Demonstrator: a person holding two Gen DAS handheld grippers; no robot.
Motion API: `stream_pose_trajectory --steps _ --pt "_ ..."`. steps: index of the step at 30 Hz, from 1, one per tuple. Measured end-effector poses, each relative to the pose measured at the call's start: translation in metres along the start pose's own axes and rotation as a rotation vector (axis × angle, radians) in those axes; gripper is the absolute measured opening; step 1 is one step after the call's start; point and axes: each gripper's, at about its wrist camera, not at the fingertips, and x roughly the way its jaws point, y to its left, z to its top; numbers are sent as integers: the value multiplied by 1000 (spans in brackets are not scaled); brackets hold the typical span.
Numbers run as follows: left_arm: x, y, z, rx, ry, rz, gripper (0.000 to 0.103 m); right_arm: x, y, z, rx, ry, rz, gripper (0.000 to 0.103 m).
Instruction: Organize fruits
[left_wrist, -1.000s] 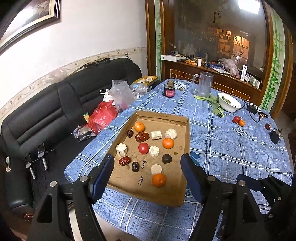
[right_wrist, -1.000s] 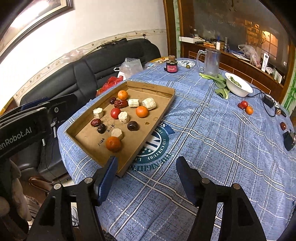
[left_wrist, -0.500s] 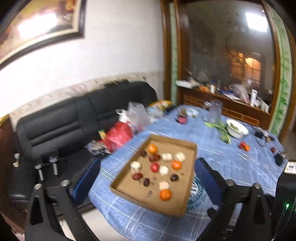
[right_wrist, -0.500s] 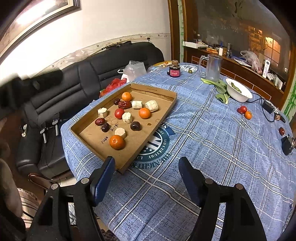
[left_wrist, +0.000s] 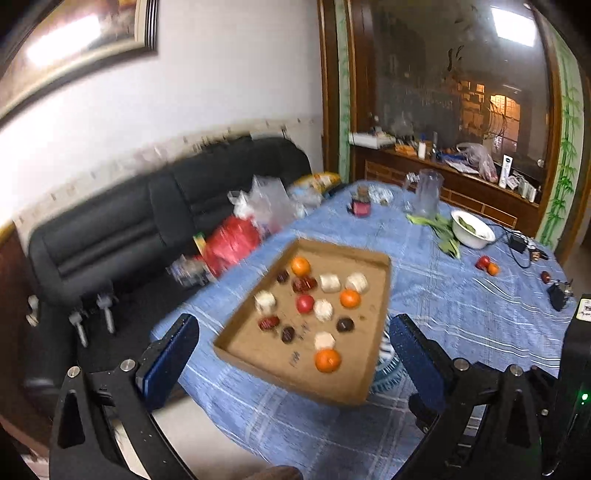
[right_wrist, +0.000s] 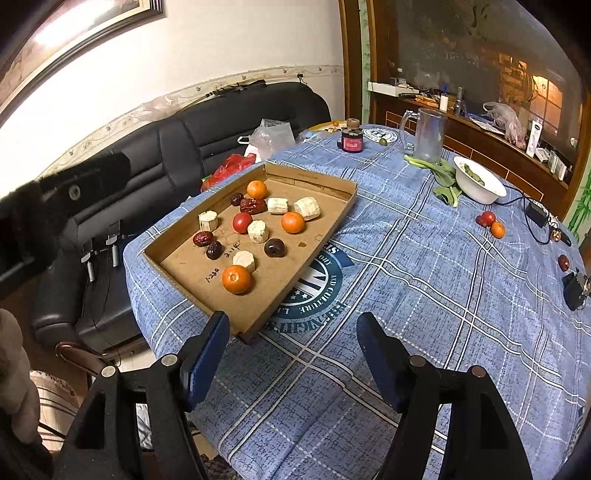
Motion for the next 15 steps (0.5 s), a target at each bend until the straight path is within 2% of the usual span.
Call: stream_pose_trajectory --steps 4,15 --pt "17 7 -5 -36 79 -13 103 4 2 0 2 8 1 76" --pt "31 11 -11 -13 130 -11 103 17 13 3 -10 32 16 77"
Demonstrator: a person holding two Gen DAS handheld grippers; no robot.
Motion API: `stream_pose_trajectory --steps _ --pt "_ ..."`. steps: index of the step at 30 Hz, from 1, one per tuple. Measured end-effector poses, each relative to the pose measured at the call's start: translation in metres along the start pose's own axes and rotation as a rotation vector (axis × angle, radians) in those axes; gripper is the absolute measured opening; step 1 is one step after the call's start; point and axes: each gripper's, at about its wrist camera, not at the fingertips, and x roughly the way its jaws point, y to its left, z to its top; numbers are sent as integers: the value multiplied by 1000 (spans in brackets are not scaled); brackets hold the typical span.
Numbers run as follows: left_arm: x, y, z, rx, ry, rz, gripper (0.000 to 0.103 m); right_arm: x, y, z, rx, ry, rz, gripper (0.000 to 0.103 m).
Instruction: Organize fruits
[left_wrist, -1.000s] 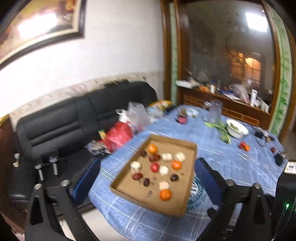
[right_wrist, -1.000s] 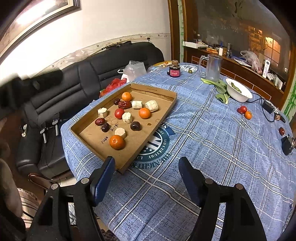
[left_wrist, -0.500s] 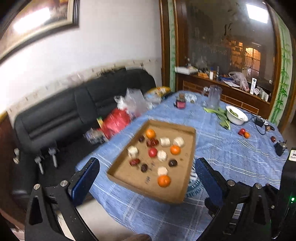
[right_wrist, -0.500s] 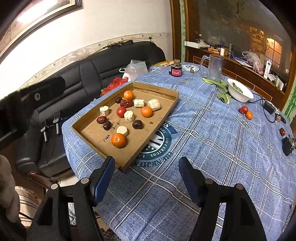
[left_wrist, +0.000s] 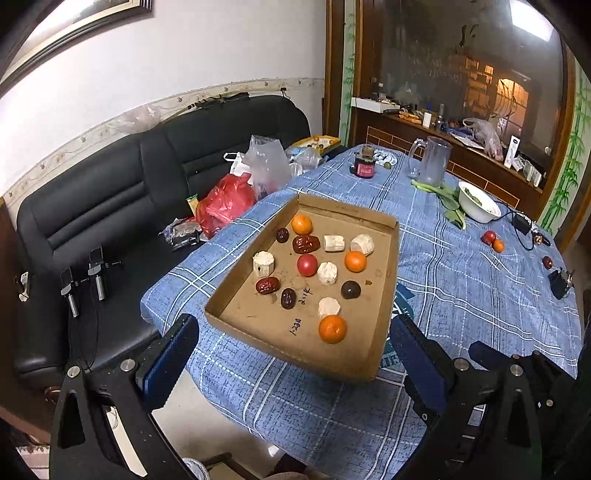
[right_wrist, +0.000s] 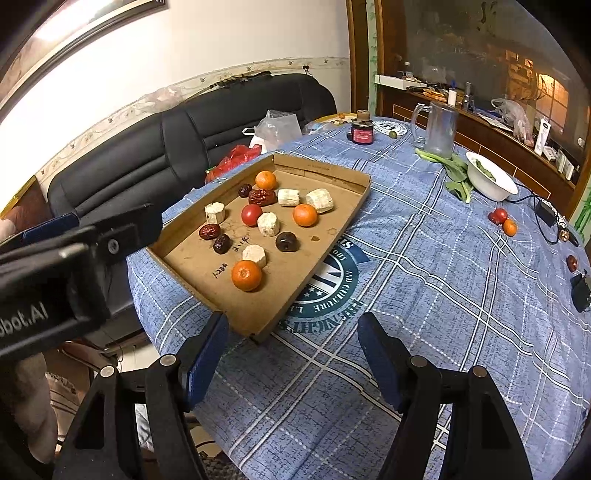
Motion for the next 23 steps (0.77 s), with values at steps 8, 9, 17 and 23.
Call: stream_pose_trajectory --steps 8,9,17,23 --pt "14 8 1 -4 39 -13 103 9 2 2 14 19 0 78" --pt "16 9 1 -8 45 -16 103 10 2 3 13 21 0 78" --pt "31 17 3 -23 93 -18 103 20 5 6 12 39 1 78" --pt "40 17 7 -18 109 -14 103 24 3 9 19 43 2 79"
